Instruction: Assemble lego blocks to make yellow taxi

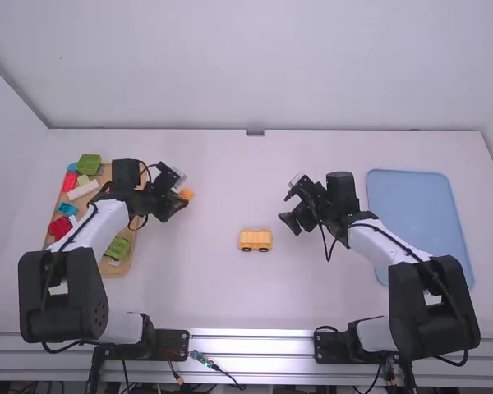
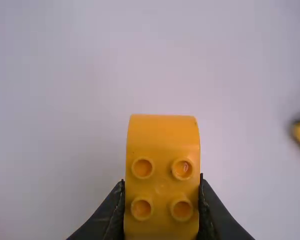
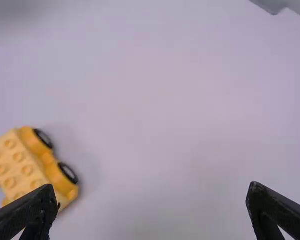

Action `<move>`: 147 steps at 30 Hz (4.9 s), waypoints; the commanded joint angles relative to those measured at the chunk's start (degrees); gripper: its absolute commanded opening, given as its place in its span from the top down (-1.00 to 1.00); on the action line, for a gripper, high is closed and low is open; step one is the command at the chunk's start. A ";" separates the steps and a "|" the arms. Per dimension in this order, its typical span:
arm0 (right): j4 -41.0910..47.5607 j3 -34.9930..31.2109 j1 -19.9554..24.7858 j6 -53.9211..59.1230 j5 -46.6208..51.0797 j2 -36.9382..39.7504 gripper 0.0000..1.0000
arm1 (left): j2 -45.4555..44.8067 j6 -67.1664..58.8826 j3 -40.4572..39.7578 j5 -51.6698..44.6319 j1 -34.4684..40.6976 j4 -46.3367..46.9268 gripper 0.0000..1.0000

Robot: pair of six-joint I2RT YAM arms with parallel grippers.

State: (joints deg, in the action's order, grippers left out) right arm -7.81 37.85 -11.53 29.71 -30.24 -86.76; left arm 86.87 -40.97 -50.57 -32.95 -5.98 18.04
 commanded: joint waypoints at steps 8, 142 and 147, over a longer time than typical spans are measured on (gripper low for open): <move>-17.86 -14.95 0.96 6.58 -16.44 0.92 -0.98 | -0.55 -19.93 0.50 -2.89 13.11 2.97 0.97; -37.42 -0.96 -5.75 18.58 -32.79 -39.91 0.24 | 12.44 -14.25 -1.95 0.87 30.82 -5.25 0.97; -35.50 -0.24 -5.75 18.80 -32.74 -39.91 0.24 | 16.22 -12.92 -3.56 2.84 31.87 -4.87 0.97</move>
State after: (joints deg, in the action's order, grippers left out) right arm -44.91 37.56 -17.23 47.94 -66.78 -125.97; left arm 100.18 -55.09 -52.31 -31.31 25.45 12.64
